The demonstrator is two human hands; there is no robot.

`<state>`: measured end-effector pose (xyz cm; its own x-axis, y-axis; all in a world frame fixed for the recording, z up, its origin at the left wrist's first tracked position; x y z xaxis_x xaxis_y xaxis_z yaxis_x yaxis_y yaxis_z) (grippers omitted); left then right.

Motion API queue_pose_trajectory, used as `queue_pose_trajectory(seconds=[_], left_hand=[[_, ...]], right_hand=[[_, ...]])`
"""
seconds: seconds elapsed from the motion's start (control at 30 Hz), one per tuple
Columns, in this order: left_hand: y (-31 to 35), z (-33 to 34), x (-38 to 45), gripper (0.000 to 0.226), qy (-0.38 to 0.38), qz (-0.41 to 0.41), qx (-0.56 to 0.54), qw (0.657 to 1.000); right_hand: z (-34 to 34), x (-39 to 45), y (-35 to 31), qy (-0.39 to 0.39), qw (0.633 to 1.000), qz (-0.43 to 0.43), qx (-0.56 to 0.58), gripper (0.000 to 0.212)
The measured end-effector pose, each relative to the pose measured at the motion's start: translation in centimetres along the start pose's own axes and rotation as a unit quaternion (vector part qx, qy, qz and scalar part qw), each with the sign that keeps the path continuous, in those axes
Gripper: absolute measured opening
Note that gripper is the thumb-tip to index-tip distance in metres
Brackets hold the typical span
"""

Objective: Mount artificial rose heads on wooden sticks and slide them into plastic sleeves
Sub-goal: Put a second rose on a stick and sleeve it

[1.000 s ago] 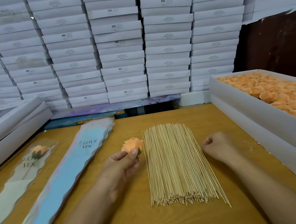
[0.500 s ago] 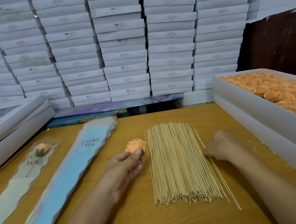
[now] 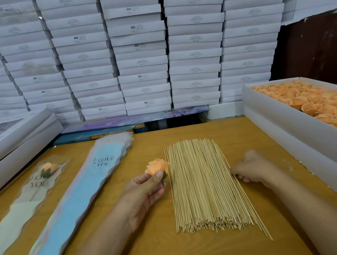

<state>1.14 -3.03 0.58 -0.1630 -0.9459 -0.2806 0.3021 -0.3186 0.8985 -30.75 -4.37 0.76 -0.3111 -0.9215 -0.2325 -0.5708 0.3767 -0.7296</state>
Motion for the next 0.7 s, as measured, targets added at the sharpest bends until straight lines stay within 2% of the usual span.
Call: queue_pose_trajectory(seconds=[0.13,0.4,0.7], left_hand=[[0.0,0.0,0.0,0.065,-0.002,0.000,-0.002,1.000],[0.0,0.0,-0.1,0.065,-0.008,-0.003,-0.010,1.000],[0.4,0.8,0.0,0.074,-0.018,-0.014,-0.070,0.997]], right_hand=[[0.1,-0.1,0.0,-0.008,1.000,0.002,0.010,0.011],[-0.9,-1.4,-0.9,-0.025,0.998,0.010,0.053,0.022],[-1.0,-4.2,-4.1,-0.101,0.977,-0.092,0.166,0.009]])
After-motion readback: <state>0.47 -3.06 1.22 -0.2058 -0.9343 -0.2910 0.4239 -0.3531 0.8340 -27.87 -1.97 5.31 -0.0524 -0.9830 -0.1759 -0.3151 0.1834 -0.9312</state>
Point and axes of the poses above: each hand's wrist, its own x-axis towards the middle knuckle, its own z-axis out of the palm, y = z × x, the point moved 6 cm from there along x, towards the middle knuckle, and after that the axes turned 3 degrees about x, right-handed, at the moved point
